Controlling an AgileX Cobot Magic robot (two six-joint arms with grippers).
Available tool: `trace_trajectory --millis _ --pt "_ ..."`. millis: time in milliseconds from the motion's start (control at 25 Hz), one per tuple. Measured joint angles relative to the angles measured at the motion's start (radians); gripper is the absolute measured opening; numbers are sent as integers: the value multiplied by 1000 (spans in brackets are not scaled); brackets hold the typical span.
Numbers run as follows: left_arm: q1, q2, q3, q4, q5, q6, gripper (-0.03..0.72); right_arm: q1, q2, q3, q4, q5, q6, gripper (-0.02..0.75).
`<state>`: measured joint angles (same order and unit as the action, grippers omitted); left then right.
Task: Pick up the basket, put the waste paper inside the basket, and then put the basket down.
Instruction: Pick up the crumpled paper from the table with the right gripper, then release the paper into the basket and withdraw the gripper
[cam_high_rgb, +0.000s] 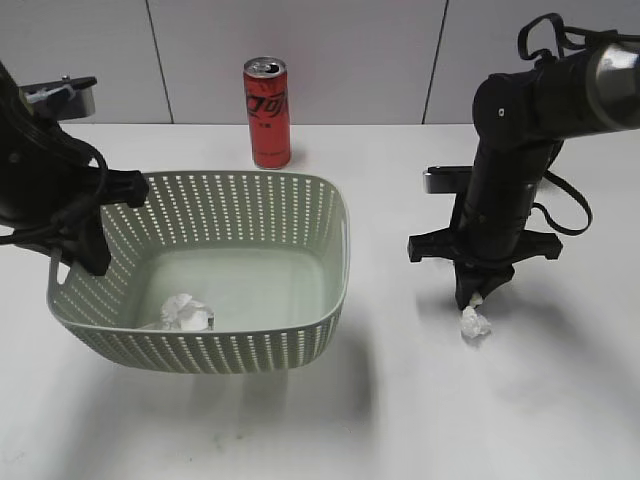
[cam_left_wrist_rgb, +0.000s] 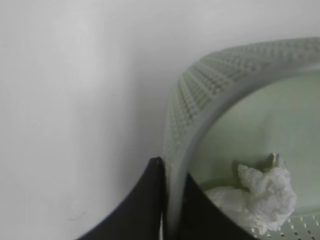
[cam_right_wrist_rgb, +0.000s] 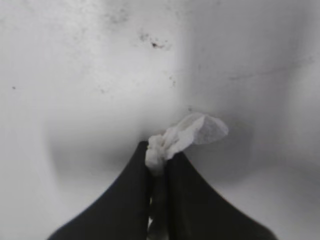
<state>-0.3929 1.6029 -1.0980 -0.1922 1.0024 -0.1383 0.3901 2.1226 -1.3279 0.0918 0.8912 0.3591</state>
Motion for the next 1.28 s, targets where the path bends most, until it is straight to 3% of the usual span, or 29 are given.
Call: trace_trajectory --millis 160,320,480,600,720,840,920,1040,1120,1280 --pt "0 0 0 0 8 0 6 0 -79 1 79 -57 -94 13" --pt "0 0 0 0 13 0 6 39 -281 -1 331 -213 -395 12" --pt "0 0 0 -8 15 0 6 169 -448 -11 545 -294 -864 11" --pt "0 0 0 -17 15 0 6 279 -480 -12 591 -296 -1092 10" --pt "0 0 0 -19 15 0 6 366 -451 -12 594 -296 -1190 16" --pt "0 0 0 -20 15 0 6 396 -399 -11 594 -287 -1217 144" --pt "0 0 0 -26 17 0 6 397 -376 -9 587 -282 -1222 347" --pt "0 0 0 -36 14 0 6 397 -376 -18 515 -293 -1228 572" --pt "0 0 0 -41 7 0 6 391 -387 -40 412 -321 -1190 616" --pt "0 0 0 -41 -8 0 6 291 -403 -97 249 -448 -902 603"
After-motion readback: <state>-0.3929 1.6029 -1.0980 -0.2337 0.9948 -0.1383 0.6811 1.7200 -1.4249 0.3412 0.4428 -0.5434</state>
